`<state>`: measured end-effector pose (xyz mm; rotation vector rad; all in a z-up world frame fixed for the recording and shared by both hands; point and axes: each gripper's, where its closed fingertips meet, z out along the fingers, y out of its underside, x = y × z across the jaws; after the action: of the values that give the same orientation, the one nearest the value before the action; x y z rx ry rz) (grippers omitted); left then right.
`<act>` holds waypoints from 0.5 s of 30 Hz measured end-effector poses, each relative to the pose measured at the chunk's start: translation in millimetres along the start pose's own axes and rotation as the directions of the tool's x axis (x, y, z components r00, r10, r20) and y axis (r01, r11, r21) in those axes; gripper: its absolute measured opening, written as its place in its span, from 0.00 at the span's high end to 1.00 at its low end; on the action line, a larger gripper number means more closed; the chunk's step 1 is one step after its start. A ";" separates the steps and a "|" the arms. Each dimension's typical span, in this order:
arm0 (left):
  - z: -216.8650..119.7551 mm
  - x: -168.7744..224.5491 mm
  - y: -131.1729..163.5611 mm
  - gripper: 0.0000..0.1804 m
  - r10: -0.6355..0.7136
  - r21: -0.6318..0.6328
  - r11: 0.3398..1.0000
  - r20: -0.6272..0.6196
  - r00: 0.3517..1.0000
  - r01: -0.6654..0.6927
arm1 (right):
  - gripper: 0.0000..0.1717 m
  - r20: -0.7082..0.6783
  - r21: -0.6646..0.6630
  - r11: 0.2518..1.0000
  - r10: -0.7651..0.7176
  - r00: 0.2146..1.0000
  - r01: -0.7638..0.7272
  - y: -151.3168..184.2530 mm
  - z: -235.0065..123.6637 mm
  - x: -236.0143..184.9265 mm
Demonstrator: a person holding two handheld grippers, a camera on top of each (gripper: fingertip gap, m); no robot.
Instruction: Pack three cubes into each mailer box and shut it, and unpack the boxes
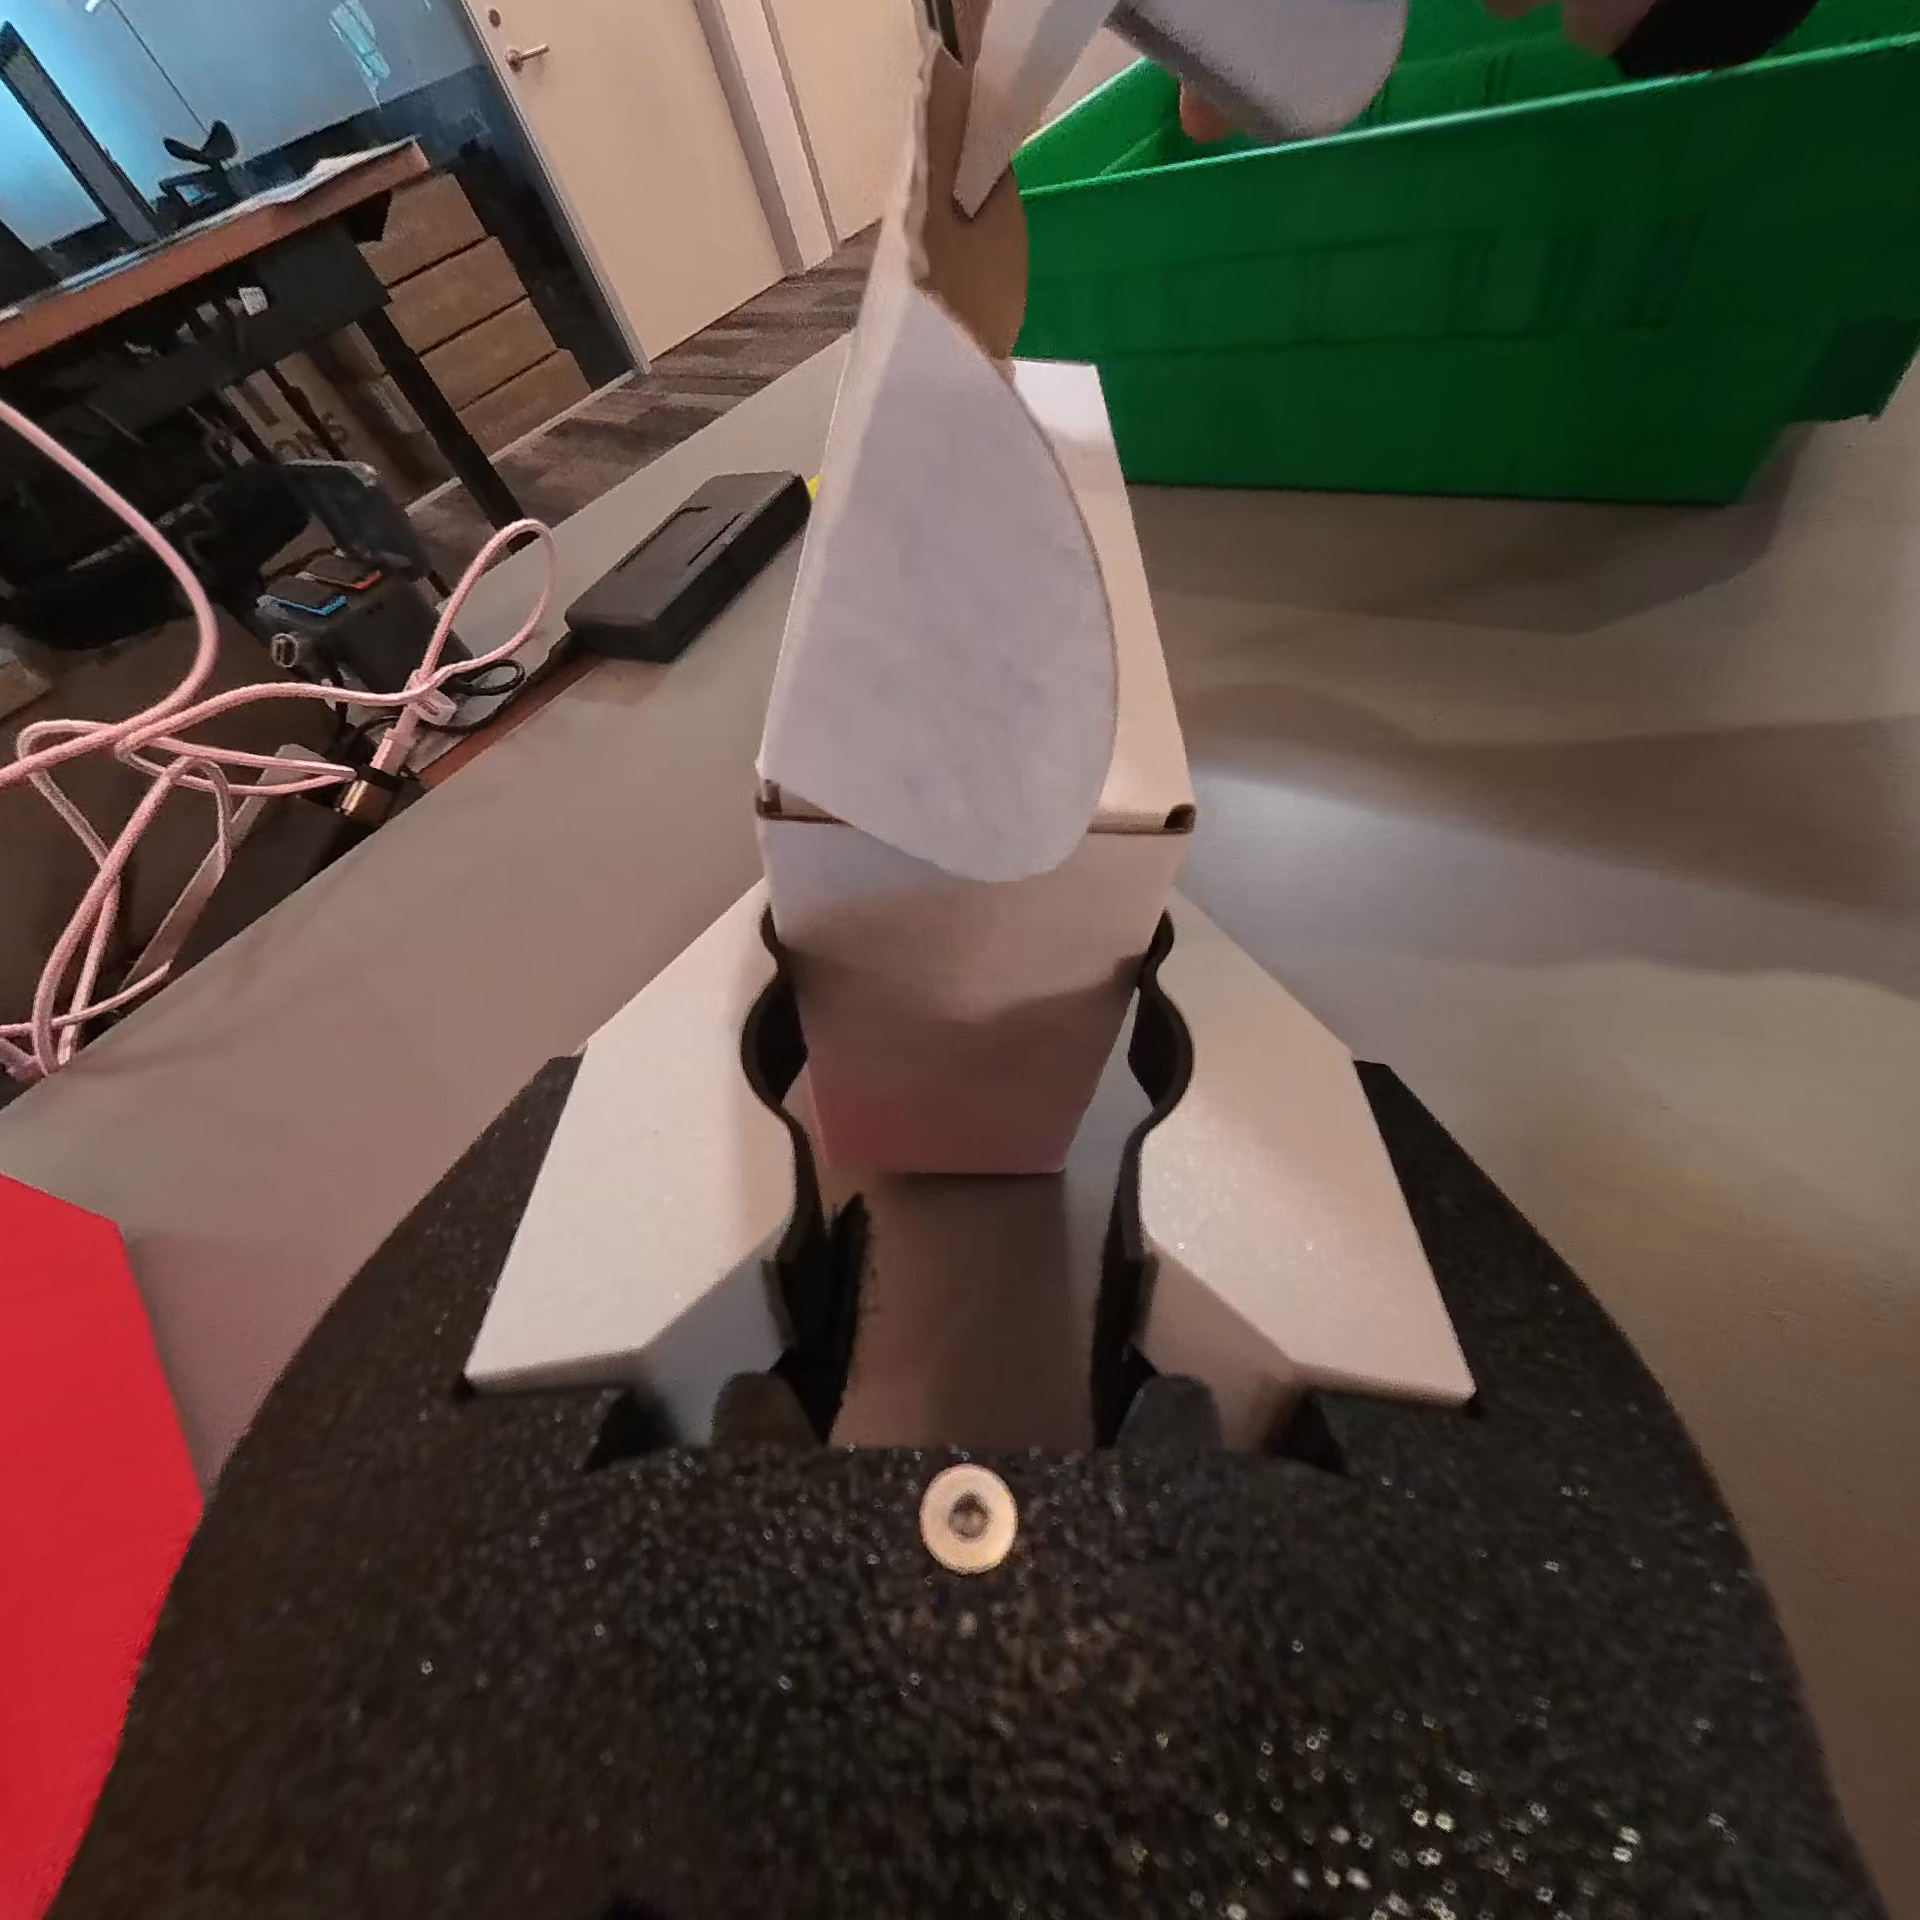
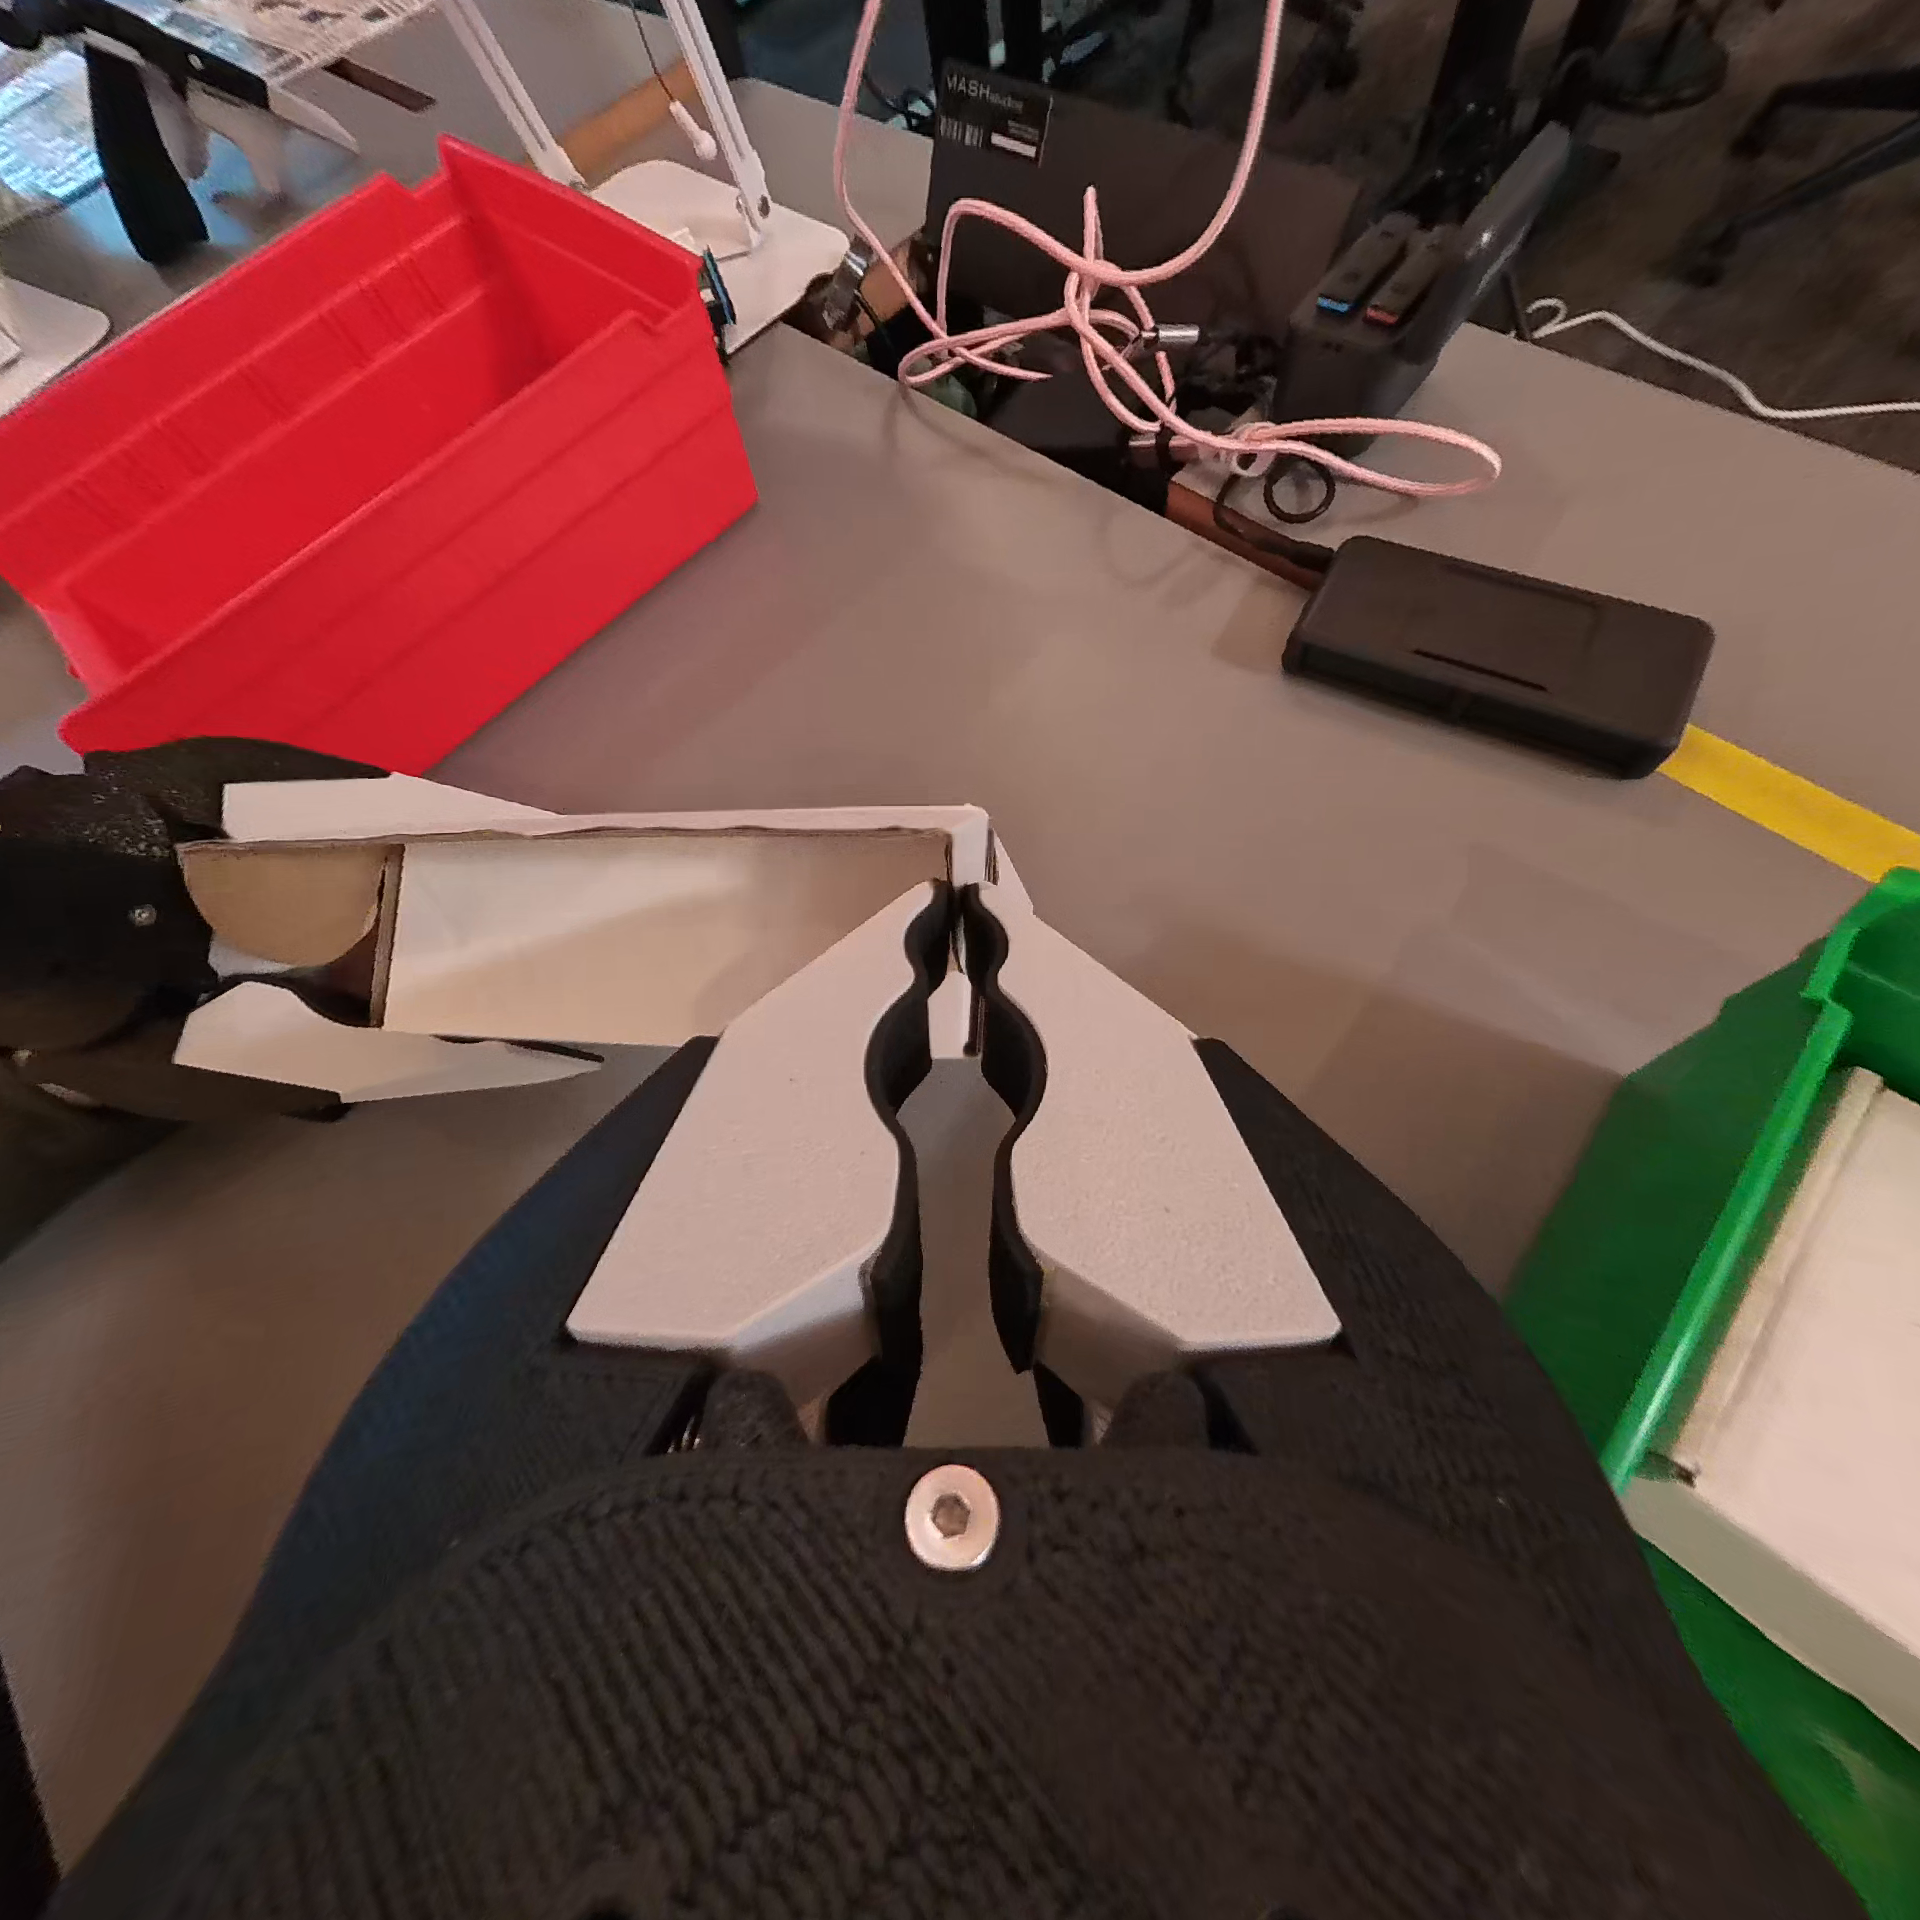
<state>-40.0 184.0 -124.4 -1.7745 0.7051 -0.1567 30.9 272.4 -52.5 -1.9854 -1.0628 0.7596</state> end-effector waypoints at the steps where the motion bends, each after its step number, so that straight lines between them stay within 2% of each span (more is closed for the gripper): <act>1: 0.0 -0.4 -0.4 0.66 -0.004 0.011 1.000 0.002 1.000 0.004 | 1.00 0.004 0.002 1.000 0.003 1.000 -0.003 0.0 0.8 0.1; 4: 1.6 -4.4 -4.2 0.65 0.049 0.064 0.996 0.069 0.996 -0.053 | 1.00 0.014 0.005 1.000 0.015 1.000 -0.015 0.2 1.4 0.7; 7: 8.7 -2.3 -15.0 0.49 0.133 0.089 0.986 0.118 0.984 -0.144 | 0.99 0.083 0.001 1.000 0.027 0.996 -0.027 0.2 3.4 -10.5; 10: 13.0 -0.4 -17.6 0.54 0.167 0.087 0.980 0.134 0.977 -0.179 | 1.00 0.049 -0.005 1.000 0.000 0.999 0.000 -1.1 6.2 -11.3; 15: 11.5 -4.7 -10.7 0.57 0.037 0.061 0.997 0.069 0.997 -0.041 | 1.00 0.027 -0.015 0.999 -0.028 0.999 0.028 -0.4 11.5 -13.1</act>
<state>-34.6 197.8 -117.2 -1.6978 0.6787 -0.0908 15.6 265.1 -56.5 -1.9741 -1.1125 0.7670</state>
